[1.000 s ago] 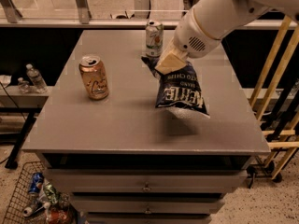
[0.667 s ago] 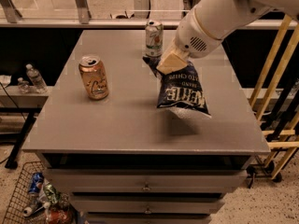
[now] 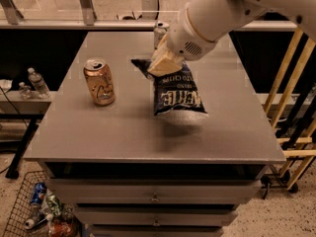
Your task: Move blue chip bag near orange can
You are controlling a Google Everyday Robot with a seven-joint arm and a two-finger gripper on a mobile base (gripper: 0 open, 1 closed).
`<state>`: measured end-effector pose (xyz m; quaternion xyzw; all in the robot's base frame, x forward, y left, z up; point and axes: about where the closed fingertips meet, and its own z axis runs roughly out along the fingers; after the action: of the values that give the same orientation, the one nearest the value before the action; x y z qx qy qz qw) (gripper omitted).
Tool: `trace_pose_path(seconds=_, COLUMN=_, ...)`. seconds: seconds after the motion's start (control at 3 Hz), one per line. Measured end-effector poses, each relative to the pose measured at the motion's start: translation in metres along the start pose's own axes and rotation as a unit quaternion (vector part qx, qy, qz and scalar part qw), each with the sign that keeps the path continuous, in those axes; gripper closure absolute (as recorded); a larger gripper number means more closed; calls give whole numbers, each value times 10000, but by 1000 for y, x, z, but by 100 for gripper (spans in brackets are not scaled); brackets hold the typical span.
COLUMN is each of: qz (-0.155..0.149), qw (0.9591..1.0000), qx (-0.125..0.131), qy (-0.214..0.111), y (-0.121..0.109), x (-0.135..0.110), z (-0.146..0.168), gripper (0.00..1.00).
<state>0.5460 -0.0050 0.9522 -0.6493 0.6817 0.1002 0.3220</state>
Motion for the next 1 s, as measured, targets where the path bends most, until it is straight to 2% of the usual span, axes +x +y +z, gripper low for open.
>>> trace_pose_path(seconds=0.33, qz=-777, qw=9968, qx=-110, qy=-129, y=5, x=-24, z=13, gripper=100)
trace_pose_path(seconds=0.67, qz=-1380, qw=9899, qx=-334, qy=-61, y=14, x=-39, z=33, gripper=100)
trace_pose_path(seconds=1.0, qz=-1688, qw=9842, qx=-534, qy=6, y=20, x=-45, z=50, gripper=100)
